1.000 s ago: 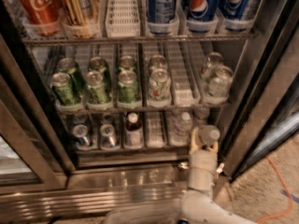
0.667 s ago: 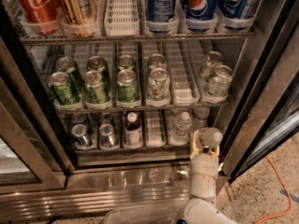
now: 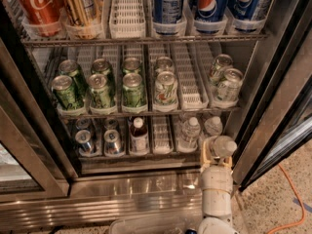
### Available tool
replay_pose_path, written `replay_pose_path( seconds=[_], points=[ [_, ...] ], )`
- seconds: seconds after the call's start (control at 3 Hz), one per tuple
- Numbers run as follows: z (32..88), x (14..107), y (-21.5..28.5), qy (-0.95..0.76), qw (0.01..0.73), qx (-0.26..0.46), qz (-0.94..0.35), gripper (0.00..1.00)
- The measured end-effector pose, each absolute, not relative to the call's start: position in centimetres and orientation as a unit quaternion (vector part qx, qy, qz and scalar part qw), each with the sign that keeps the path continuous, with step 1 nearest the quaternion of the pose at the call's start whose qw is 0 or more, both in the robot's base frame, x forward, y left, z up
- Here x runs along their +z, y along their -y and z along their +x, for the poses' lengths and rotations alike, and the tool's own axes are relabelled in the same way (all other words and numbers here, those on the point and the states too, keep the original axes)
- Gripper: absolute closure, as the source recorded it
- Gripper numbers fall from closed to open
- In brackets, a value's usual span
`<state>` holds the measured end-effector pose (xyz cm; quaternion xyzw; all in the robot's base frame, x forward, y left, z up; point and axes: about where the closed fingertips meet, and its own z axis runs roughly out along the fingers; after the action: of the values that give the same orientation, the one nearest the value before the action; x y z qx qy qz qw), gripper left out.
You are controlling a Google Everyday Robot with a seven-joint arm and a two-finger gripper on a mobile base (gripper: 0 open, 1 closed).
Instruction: Pick water bottle from bottom shelf of fridge
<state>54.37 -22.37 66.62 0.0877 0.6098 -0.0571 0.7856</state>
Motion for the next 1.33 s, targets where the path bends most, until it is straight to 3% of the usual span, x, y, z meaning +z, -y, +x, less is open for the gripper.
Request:
replay_pose_path(
  seconds=[0.33,1.33],
  points=[
    [54.4,66.4,22.4,-0.610,0.786,-0.057,0.088,1.00],
    [49.6,71.6,21.3,-0.610,0.788,0.080,0.034,1.00]
  ],
)
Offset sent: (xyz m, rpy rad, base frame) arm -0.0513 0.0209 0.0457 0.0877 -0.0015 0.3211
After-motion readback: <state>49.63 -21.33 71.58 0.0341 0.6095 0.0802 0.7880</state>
